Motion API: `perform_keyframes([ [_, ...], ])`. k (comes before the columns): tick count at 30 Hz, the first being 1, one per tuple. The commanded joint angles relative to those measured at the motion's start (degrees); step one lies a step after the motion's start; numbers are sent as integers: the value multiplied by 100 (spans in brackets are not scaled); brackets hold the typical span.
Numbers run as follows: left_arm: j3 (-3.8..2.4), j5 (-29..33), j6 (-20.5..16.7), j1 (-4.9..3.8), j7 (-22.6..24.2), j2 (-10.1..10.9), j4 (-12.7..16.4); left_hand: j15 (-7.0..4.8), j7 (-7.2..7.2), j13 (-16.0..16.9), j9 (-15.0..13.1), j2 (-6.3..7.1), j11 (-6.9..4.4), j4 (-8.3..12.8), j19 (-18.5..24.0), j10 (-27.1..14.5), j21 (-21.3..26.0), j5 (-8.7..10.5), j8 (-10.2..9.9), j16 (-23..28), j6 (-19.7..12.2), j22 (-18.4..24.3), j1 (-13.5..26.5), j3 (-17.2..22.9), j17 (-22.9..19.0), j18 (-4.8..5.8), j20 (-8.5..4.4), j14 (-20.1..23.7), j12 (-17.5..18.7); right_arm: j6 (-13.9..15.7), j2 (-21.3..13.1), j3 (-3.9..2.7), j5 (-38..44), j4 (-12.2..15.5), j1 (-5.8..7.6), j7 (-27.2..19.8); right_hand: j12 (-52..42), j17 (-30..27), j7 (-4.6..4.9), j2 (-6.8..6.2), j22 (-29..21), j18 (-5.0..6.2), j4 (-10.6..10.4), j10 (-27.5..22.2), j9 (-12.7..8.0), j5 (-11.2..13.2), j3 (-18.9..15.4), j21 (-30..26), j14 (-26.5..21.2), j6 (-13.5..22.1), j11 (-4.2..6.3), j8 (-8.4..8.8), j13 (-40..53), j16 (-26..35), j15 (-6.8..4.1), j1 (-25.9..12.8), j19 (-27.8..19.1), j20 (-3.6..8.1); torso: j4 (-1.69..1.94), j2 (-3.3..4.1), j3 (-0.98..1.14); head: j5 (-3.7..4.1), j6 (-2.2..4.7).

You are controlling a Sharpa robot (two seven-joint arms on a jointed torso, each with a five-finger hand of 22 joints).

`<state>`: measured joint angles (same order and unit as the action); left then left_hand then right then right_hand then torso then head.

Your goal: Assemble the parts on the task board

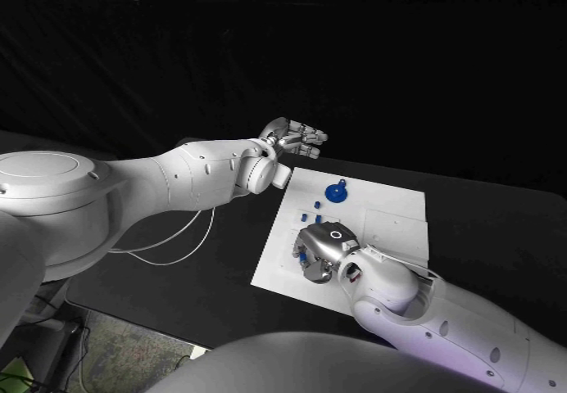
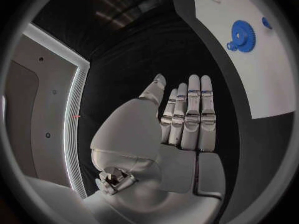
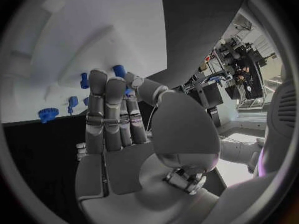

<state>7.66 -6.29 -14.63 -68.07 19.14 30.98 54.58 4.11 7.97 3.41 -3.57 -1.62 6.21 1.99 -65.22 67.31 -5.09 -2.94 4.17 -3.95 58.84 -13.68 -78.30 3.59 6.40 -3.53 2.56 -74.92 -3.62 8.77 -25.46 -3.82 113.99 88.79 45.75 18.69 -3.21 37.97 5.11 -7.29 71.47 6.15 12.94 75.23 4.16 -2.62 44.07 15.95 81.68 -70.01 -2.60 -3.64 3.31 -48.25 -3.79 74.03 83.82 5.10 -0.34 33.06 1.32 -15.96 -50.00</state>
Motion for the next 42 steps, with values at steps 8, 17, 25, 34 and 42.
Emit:
perform_keyframes([
  [8,-7,-28,71,4,-20,-6,7,-5,-6,-4,-8,-56,-7,-24,-19,-24,-21,2,35,20,-42,5,-4,1,0,59,40,46,5,257,-25,70,-232,-85,-59,-121,-13,-53,128,-153,-57,130,-87,-613,-40,-12,-315,-121,-38,411,-140,8,2,77,160,-220,154,-111,-4,0,-1,-8,0],
  [17,-7,-29,101,4,-48,10,9,-3,-5,-4,-8,-54,-5,-38,-22,-28,-23,5,33,20,-46,24,13,-17,-2,59,42,48,5,691,-86,72,-504,-70,-60,-183,-70,-316,18,-363,-710,334,-416,-1637,-49,-136,-2167,-547,-148,824,-366,6,10,112,344,45,247,-340,-6,2,6,1,0],
  [25,-6,-32,116,4,-59,24,8,-3,-5,-4,-8,-54,-5,-38,-22,-28,-23,5,33,20,-46,24,13,-17,-2,59,42,48,5,1168,-261,53,-771,117,-64,-336,-97,-496,92,-451,-1045,355,-863,-1613,-49,-384,-2823,-409,-135,907,-357,4,8,15,347,246,253,-356,-16,0,8,53,0],
  [34,-6,-34,114,4,-59,71,12,-2,-1,-4,-8,-54,-4,-45,-24,-30,-24,5,29,21,-56,37,11,-27,-4,59,42,49,5,1451,-665,-413,-1294,457,-64,-446,-109,-574,107,-397,-1310,332,-1050,-1429,-50,-504,-3091,-236,-109,900,-310,6,5,-25,318,258,246,-333,-17,-2,15,231,0],
  [42,-6,-47,143,1,-52,205,65,-6,5,-4,-6,-47,-5,-59,-34,-28,-30,6,23,17,-73,50,16,-47,-1,60,40,32,5,866,-1340,-931,-2231,570,55,-136,-484,-538,-27,-132,-1333,67,-1396,8,61,-675,-3004,-138,-60,412,106,-40,87,-54,64,-404,246,-112,-57,-22,1,526,127],
])
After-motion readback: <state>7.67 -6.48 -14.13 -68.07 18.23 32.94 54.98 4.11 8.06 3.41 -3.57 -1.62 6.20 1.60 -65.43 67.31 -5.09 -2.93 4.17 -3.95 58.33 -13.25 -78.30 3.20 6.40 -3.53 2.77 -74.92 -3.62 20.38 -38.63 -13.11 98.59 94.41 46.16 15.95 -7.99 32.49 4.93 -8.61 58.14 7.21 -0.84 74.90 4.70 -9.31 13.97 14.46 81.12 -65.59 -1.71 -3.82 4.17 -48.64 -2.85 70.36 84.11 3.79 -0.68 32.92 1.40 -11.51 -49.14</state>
